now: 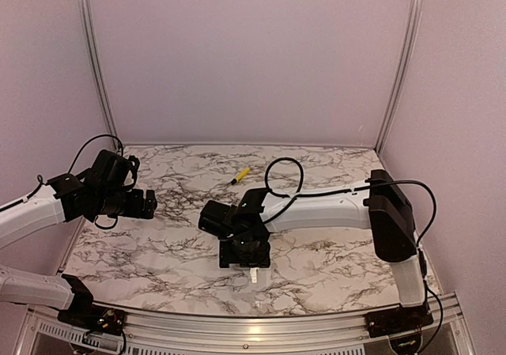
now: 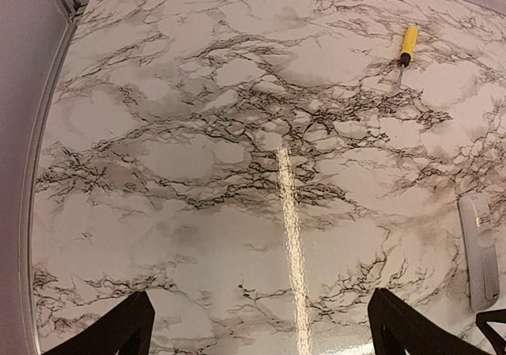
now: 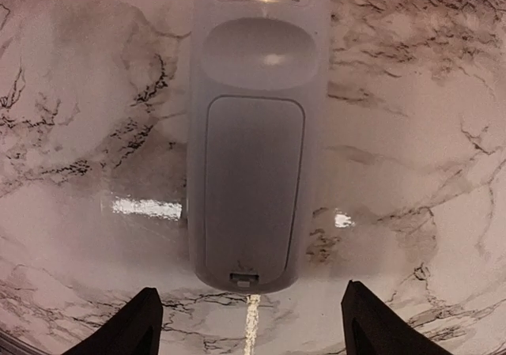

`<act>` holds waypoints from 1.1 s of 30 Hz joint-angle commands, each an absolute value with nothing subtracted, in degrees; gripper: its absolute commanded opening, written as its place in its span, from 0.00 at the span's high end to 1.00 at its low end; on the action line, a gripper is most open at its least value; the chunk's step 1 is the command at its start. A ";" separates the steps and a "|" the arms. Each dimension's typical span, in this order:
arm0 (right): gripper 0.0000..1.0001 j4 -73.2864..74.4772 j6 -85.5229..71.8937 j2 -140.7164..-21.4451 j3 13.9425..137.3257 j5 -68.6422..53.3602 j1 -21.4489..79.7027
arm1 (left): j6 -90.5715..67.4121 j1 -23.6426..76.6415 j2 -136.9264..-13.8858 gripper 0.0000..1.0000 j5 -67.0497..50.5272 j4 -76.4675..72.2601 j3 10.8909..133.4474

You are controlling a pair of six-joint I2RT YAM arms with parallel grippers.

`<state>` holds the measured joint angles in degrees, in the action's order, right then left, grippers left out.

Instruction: Unload the batteries from the remote control

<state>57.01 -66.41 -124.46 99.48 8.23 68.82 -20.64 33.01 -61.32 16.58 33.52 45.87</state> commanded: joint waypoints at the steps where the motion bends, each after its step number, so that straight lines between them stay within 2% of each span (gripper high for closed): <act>1: 0.26 55.73 -66.88 -125.98 99.70 8.98 67.49 | -21.18 33.32 -61.04 0.01 17.39 34.80 46.24; 33: 0.44 58.14 -59.78 -130.82 101.82 6.42 65.52 | -21.27 33.36 -62.14 0.01 18.37 34.79 46.32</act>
<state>56.49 -60.82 -128.05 100.79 6.96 65.60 -20.67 33.01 -61.52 17.28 33.52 45.87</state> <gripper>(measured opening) 0.578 0.991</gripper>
